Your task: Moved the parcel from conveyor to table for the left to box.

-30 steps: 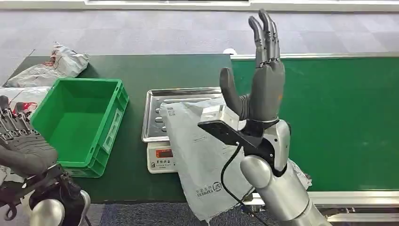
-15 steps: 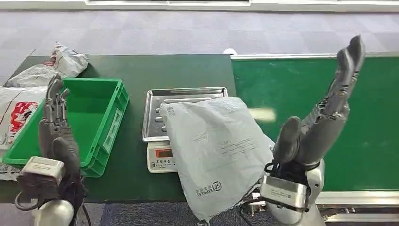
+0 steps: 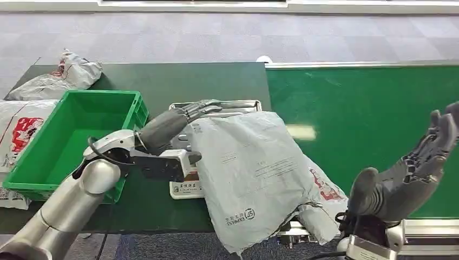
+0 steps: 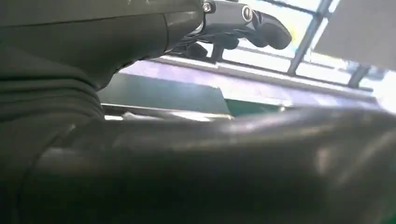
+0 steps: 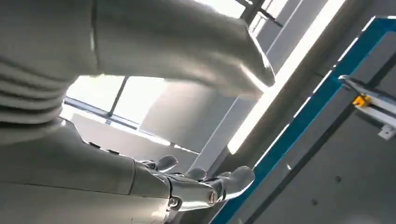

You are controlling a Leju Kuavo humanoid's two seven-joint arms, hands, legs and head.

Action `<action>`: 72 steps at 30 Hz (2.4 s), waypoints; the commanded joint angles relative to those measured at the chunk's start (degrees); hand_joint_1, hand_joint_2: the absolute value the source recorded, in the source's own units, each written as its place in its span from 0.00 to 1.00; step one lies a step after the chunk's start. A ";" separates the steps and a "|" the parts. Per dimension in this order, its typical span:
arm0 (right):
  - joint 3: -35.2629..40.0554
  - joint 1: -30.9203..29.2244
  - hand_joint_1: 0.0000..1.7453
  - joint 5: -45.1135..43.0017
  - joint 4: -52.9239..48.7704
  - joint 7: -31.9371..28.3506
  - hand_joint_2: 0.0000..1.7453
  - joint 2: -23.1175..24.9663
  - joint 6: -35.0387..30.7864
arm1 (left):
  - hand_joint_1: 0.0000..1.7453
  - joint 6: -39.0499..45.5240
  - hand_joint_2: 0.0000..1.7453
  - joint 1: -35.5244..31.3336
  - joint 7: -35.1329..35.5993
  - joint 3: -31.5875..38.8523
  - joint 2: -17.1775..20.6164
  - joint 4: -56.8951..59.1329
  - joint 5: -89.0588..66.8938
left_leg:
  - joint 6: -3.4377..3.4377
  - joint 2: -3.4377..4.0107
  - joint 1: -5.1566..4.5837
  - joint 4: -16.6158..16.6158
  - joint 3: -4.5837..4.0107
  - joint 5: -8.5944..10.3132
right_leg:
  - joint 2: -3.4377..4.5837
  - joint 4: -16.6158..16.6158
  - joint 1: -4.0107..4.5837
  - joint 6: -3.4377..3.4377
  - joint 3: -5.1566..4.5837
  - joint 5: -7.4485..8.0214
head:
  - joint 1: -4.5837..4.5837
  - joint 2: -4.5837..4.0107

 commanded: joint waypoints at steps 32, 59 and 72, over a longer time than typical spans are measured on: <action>-4.60 5.80 0.00 -0.45 -1.86 -1.91 1.00 5.24 0.00 | 0.00 9.76 1.00 -2.24 -7.18 -28.76 -14.12 44.44 -1.02 | 0.05 0.09 -0.10 -0.17 0.20 -0.03 | 0.00 -0.16 -0.07 0.00 0.19 -0.04 | -0.02 0.00; -4.23 7.02 0.00 0.02 -2.94 -1.67 1.00 6.25 0.00 | 1.00 29.02 1.00 8.25 -4.39 -6.37 -11.70 25.86 -5.42 | 0.08 0.30 -0.07 -0.14 0.08 -0.09 | 0.13 -0.11 -0.02 -0.05 0.06 -0.01 | -0.02 0.00; -5.50 6.58 0.00 -1.77 -2.58 -3.72 1.00 5.70 0.00 | 1.00 34.23 1.00 15.43 -4.45 1.74 -7.72 8.32 -7.41 | 0.09 0.22 -0.07 -0.07 0.03 -0.10 | 0.09 -0.03 -0.02 0.01 0.04 -0.07 | -0.02 0.00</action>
